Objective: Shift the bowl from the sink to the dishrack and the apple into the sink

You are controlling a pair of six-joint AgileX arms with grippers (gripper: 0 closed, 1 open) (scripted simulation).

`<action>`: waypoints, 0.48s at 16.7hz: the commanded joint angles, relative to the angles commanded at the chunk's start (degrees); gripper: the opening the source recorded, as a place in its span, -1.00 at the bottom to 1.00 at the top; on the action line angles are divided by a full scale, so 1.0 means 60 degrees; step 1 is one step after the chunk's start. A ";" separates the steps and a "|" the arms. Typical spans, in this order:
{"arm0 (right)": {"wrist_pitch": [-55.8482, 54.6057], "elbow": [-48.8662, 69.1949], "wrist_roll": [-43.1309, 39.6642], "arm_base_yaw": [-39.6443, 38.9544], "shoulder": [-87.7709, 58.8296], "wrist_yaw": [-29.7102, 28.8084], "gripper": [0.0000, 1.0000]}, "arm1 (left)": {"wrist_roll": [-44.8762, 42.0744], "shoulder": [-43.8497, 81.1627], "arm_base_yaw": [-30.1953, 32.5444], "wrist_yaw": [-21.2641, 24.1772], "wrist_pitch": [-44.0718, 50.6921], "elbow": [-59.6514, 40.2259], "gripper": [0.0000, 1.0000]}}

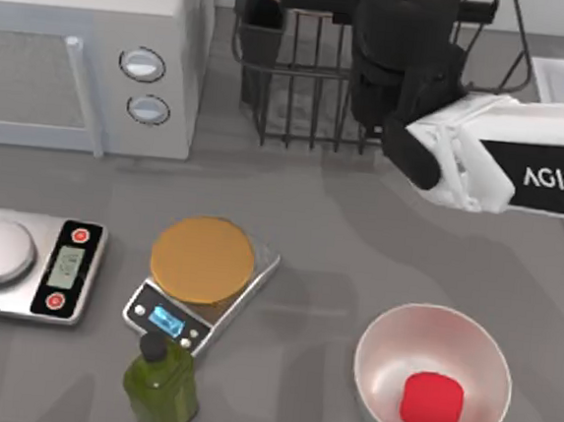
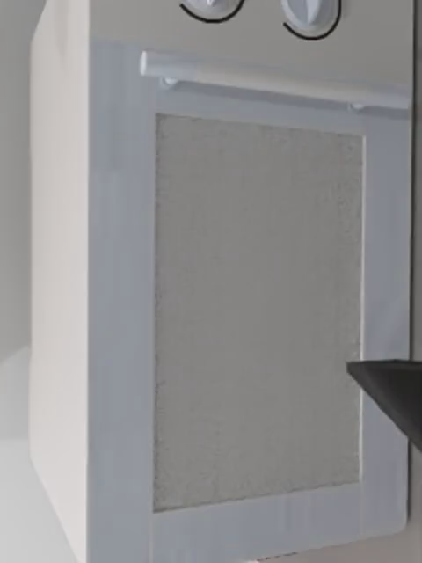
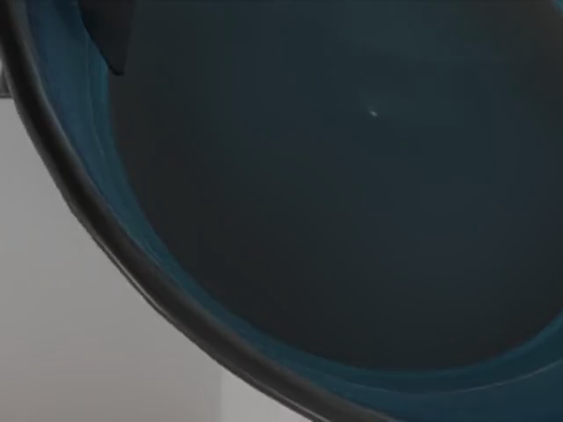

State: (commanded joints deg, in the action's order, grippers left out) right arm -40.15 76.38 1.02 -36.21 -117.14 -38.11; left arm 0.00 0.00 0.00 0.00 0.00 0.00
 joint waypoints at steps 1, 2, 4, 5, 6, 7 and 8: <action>0.0000 0.0000 0.0000 0.0000 0.0000 0.0000 -1.00 | 0.0000 0.0000 0.0000 0.0000 0.0000 0.0000 1.00; 0.0000 0.0000 0.0000 0.0000 0.0000 0.0000 -1.00 | 0.0000 0.0000 0.0000 0.0000 0.0000 0.0000 1.00; 0.0000 0.0000 0.0000 0.0000 0.0000 0.0000 -0.70 | 0.0000 0.0000 0.0000 0.0000 0.0000 0.0000 1.00; 0.0000 0.0000 0.0000 0.0000 0.0000 0.0000 -0.55 | 0.0000 0.0000 0.0000 0.0000 0.0000 0.0000 1.00; 0.0000 0.0000 0.0000 0.0000 0.0000 0.0000 -0.40 | 0.0000 0.0000 0.0000 0.0000 0.0000 0.0000 1.00; 0.0000 0.0000 0.0000 0.0000 0.0000 0.0000 -0.25 | 0.0000 0.0000 0.0000 0.0000 0.0000 0.0000 1.00; 0.0000 0.0000 0.0000 0.0000 0.0000 0.0000 -0.10 | 0.0000 0.0000 0.0000 0.0000 0.0000 0.0000 1.00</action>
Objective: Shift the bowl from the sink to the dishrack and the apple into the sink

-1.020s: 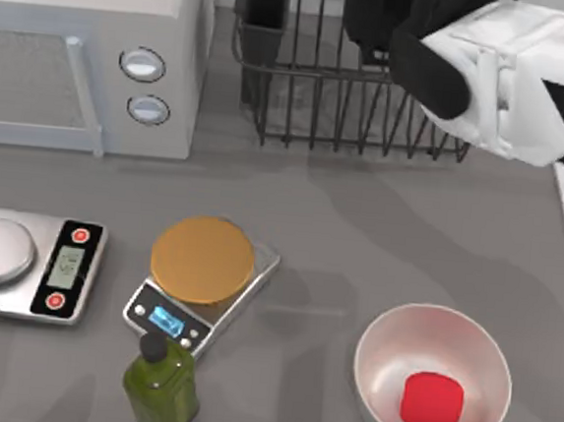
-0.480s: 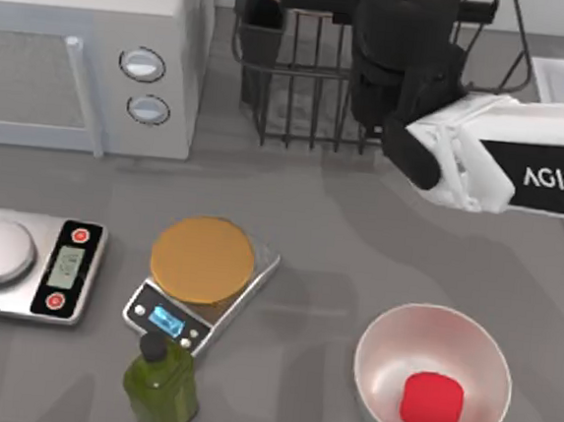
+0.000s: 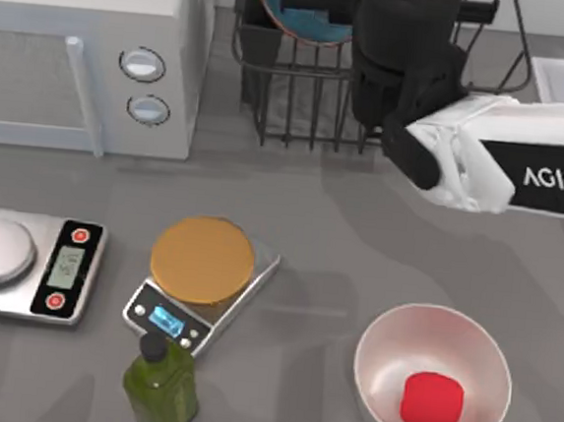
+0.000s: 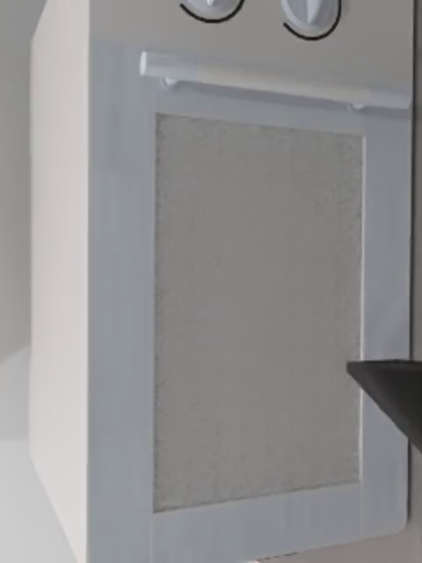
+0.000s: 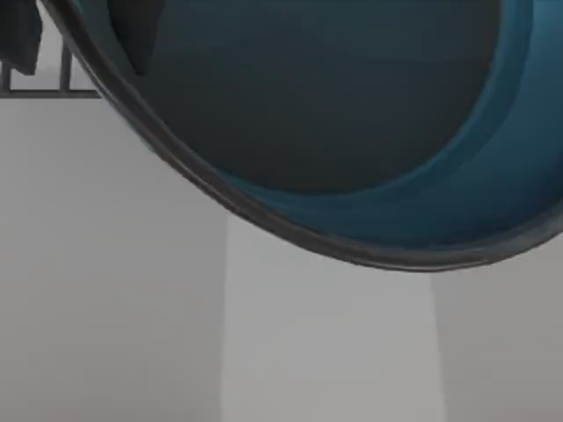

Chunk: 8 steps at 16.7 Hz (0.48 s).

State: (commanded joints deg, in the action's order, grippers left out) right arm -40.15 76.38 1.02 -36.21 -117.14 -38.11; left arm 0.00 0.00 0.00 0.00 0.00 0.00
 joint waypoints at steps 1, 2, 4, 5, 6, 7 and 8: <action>0.0000 0.0000 0.0000 0.0000 0.0000 0.0000 0.06 | 0.0000 0.0000 0.0000 0.0000 0.0000 0.0000 1.00; 0.0000 0.0000 0.0000 0.0000 0.0000 0.0000 0.21 | 0.0000 0.0000 0.0000 0.0000 0.0000 0.0000 1.00; 0.0000 0.0000 0.0000 0.0000 0.0000 0.0000 0.51 | 0.0000 0.0000 0.0000 0.0000 0.0000 0.0000 1.00; 0.0000 0.0000 0.0000 0.0000 0.0000 0.0000 0.66 | 0.0000 0.0000 0.0000 0.0000 0.0000 0.0000 1.00; 0.0000 0.0000 0.0000 0.0000 0.0000 0.0000 0.81 | 0.0000 0.0000 0.0000 0.0000 0.0000 0.0000 1.00; 0.0000 0.0000 0.0000 0.0000 0.0000 0.0000 0.96 | 0.0000 0.0000 0.0000 0.0000 0.0000 0.0000 1.00; 0.0000 0.0000 0.0000 0.0000 0.0000 0.0000 1.00 | 0.0000 0.0000 0.0000 0.0000 0.0000 0.0000 1.00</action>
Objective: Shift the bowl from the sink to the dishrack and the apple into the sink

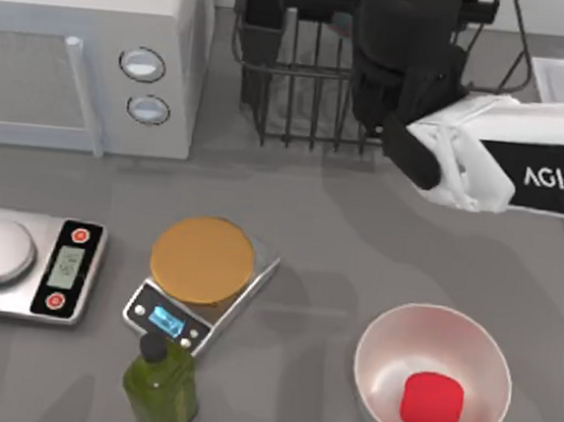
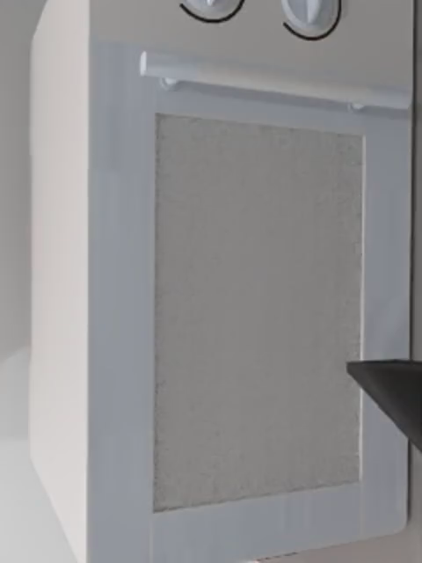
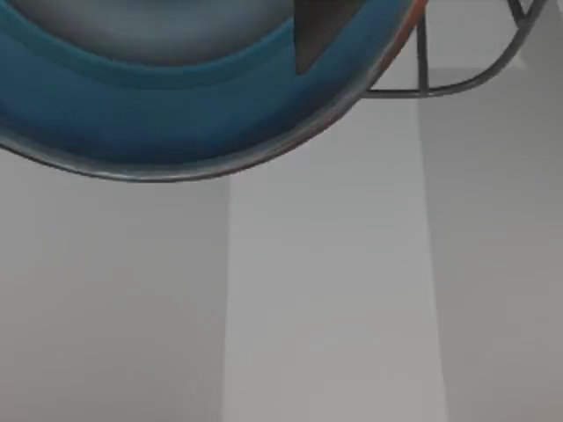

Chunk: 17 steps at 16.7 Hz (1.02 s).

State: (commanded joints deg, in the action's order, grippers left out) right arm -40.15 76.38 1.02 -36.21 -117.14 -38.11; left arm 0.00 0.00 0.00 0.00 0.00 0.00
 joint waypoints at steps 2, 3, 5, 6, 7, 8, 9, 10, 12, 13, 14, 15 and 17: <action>0.0000 0.0000 0.0000 0.0000 0.0000 0.0000 1.00 | 0.0000 0.0000 0.0000 0.0000 0.0000 0.0000 1.00; 0.0000 0.0000 0.0000 0.0000 0.0000 0.0000 1.00 | 0.0000 0.0000 0.0000 0.0000 0.0000 0.0000 1.00; 0.0000 0.0000 0.0000 0.0000 0.0000 0.0000 1.00 | 0.0000 0.0000 0.0000 0.0000 0.0000 0.0000 1.00; 0.0000 0.0000 0.0000 0.0000 0.0000 0.0000 1.00 | 0.0000 0.0000 0.0000 0.0000 0.0000 0.0000 1.00; 0.0000 0.0000 0.0000 0.0000 0.0000 0.0000 1.00 | 0.0000 0.0000 0.0000 0.0000 0.0000 0.0000 1.00; 0.0002 0.0002 0.0000 -0.0027 0.0003 0.0000 1.00 | 0.0000 0.0000 0.0000 0.0000 0.0000 0.0000 1.00; 0.0002 0.0001 0.0000 -0.0026 0.0004 0.0000 1.00 | 0.0000 0.0000 0.0000 0.0000 0.0000 0.0000 1.00; 0.0017 -0.0091 0.0000 0.0023 0.0100 0.0068 1.00 | 0.0000 0.0000 0.0000 0.0000 0.0000 0.0000 1.00; 0.0107 -0.0567 -0.0003 0.0251 0.0599 0.0419 1.00 | 0.0000 0.0000 0.0000 0.0000 0.0000 0.0000 1.00; 0.0189 -0.0949 -0.0001 0.0415 0.1000 0.0687 1.00 | 0.0000 0.0000 0.0000 0.0000 0.0000 0.0000 1.00; 0.0300 -0.1412 0.0004 0.0607 0.1503 0.1005 1.00 | 0.0000 0.0000 0.0000 0.0000 0.0000 0.0000 1.00; 0.0447 -0.1949 0.0013 0.0823 0.2105 0.1364 1.00 | 0.0000 0.0000 0.0000 0.0000 0.0000 0.0000 1.00; 0.0856 -0.3201 0.0038 0.1322 0.3604 0.2169 1.00 | 0.0000 0.0000 0.0000 0.0000 0.0000 0.0000 1.00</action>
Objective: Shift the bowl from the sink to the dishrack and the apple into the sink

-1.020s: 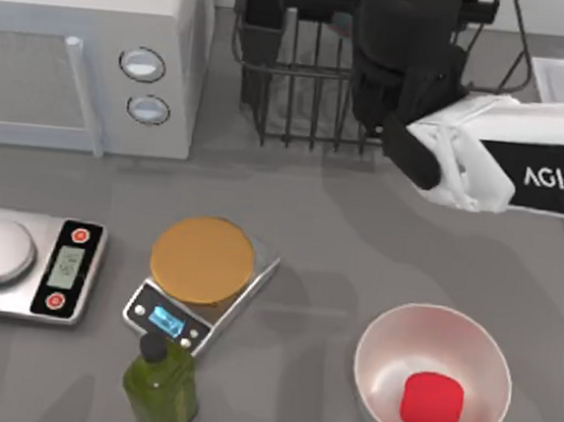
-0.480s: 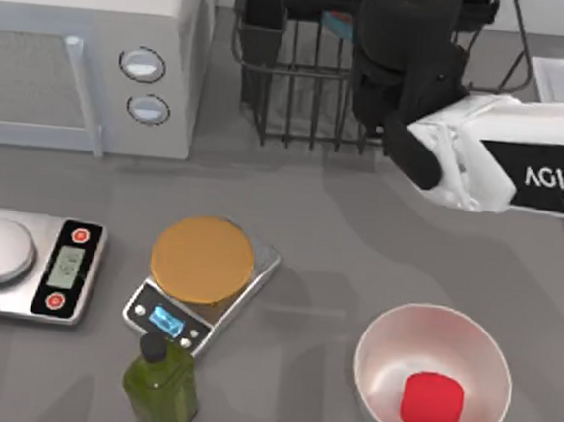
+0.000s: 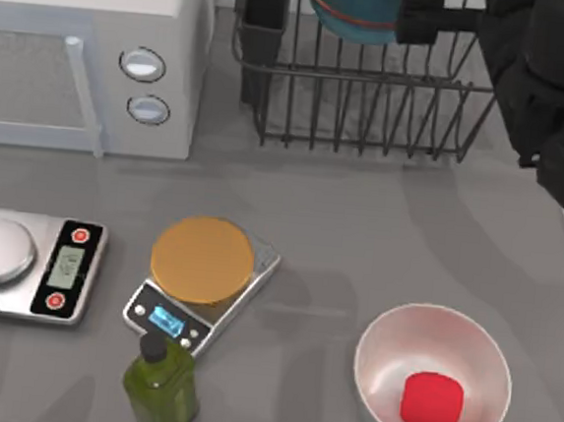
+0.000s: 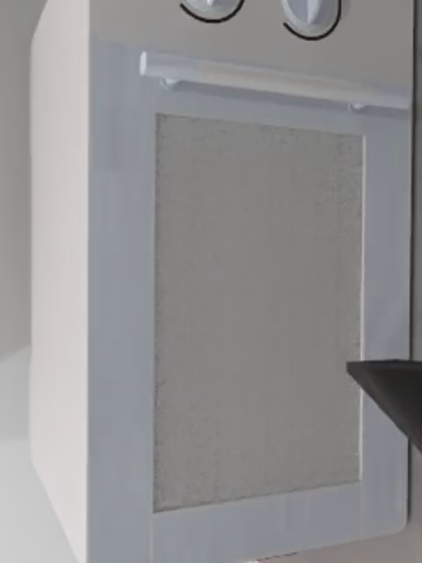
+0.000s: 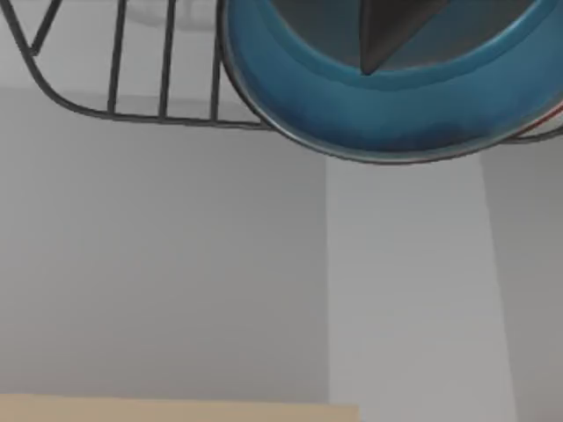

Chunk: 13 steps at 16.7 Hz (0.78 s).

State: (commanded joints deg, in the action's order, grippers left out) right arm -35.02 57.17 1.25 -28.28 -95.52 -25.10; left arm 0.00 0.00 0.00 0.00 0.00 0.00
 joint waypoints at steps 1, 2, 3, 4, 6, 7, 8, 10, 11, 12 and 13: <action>0.0261 -0.0695 0.0018 0.0276 0.0896 0.0424 1.00 | 0.0000 0.0000 0.0000 0.0000 0.0000 0.0000 1.00; 0.0558 -0.1423 0.0041 0.0566 0.1882 0.0848 1.00 | 0.0000 0.0000 0.0000 0.0000 0.0000 0.0000 1.00; 0.0888 -0.2174 0.0065 0.0867 0.2939 0.1264 1.00 | 0.0000 0.0000 0.0000 0.0000 0.0000 0.0000 1.00; 0.1247 -0.2937 0.0089 0.1176 0.4049 0.1663 1.00 | 0.0000 0.0000 0.0000 0.0000 0.0000 0.0000 1.00; 0.2029 -0.4443 0.0125 0.1807 0.6355 0.2391 1.00 | 0.0000 0.0000 0.0000 0.0000 0.0000 0.0000 1.00; 0.2440 -0.5161 0.0138 0.2124 0.7515 0.2712 1.00 | 0.0000 0.0000 0.0000 0.0000 0.0000 0.0000 1.00; 0.2855 -0.5845 0.0144 0.2438 0.8654 0.3000 1.00 | 0.0000 0.0000 0.0000 0.0000 0.0000 0.0000 1.00; 0.3664 -0.7086 0.0128 0.3038 1.0785 0.3478 1.00 | 0.0000 0.0000 0.0000 0.0000 0.0000 0.0000 1.00; 0.4041 -0.7626 0.0107 0.3319 1.1742 0.3667 1.00 | 0.0000 0.0000 0.0000 0.0000 0.0000 0.0000 1.00; 0.4394 -0.8100 0.0079 0.3584 1.2602 0.3823 1.00 | 0.0000 0.0000 0.0000 0.0000 0.0000 0.0000 1.00; 0.4716 -0.8501 0.0043 0.3829 1.3365 0.3948 1.00 | 0.0000 0.0000 0.0000 0.0000 0.0000 0.0000 1.00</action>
State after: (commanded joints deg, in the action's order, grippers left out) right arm -6.72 6.16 1.51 -5.31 -15.33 -1.41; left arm 0.00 0.00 0.00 0.00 0.00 0.00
